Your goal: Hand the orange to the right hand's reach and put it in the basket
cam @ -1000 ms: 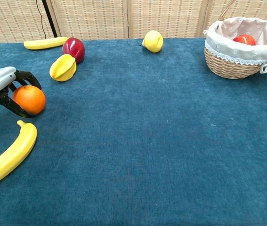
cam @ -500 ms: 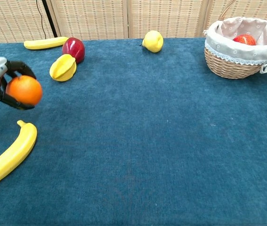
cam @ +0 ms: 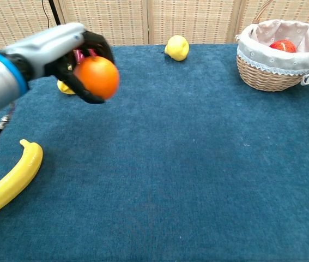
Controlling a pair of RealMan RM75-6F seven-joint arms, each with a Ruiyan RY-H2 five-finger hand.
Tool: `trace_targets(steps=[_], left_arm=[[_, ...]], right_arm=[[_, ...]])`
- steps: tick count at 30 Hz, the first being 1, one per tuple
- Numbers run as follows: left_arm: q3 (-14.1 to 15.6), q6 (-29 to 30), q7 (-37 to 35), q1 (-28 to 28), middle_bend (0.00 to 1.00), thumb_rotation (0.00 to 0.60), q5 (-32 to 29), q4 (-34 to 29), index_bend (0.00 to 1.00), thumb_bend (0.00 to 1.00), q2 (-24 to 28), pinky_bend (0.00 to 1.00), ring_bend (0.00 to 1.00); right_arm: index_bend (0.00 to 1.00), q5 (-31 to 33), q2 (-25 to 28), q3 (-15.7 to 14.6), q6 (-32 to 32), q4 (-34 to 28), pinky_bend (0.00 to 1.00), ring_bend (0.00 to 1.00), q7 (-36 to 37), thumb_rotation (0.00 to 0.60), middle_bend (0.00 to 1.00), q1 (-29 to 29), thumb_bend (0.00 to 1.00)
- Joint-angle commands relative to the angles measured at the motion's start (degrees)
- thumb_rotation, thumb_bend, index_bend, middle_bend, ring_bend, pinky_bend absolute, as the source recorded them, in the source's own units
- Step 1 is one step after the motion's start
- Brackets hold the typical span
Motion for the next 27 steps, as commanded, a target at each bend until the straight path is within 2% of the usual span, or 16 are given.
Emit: trace_targets(steps=[1,10,14,18,21,24,27], left_arm=[[-1.9,-4.0,1.5,-4.2,0.55,0.6,-4.5,2.5,0.68,0.21,-4.2,0.52,0.46],[-4.6,-10.5,1.0,-13.2,0.55,0.6,-11.1,16.9,0.68,0.21,-15.5,0.52,0.46],[-6.6,-13.7,1.3,-18.3,0.55,0.6,-13.8,26.6,0.68,0.21,-20.7,0.52,0.46],[-7.8,-15.0,1.1,-21.2,0.55,0.6,-15.0,31.9,0.68,0.21,-23.5,0.52,0.46],[-7.9,-15.1,0.2,-22.2,0.55,0.6,-14.6,32.8,0.68,0.21,-24.1,0.52,0.44],[-7.1,-15.8,-0.1,-22.2,0.46,0.6,-14.4,31.3,0.62,0.16,-23.0,0.46,0.36],[-6.5,-17.2,1.3,-22.1,0.26,0.6,-16.6,28.3,0.41,0.08,-20.8,0.27,0.2]], right_arm=[[0.13,-0.9,0.4,-0.4,0.5,-0.6,0.0,0.0,0.3,0.6,0.0,-0.3,0.0],[0.14,-3.3,1.1,-1.1,1.9,-1.7,0.0,0.0,0.5,0.6,0.0,-0.9,0.0],[0.14,-3.7,1.6,-1.2,2.6,-1.9,0.0,0.0,1.1,0.6,0.0,-1.4,0.0],[0.14,-3.8,1.8,-1.1,3.1,-1.8,0.0,0.0,1.8,0.6,0.0,-1.6,0.0],[0.15,-3.8,1.9,-1.1,3.0,-1.6,0.0,0.0,2.1,0.6,0.0,-1.6,0.0],[0.15,-3.8,1.9,-1.1,2.6,-1.5,0.0,0.0,2.3,0.6,0.0,-1.4,0.0],[0.15,-3.8,1.8,-1.2,2.3,-1.4,0.0,0.0,2.2,0.6,0.0,-1.3,0.0]])
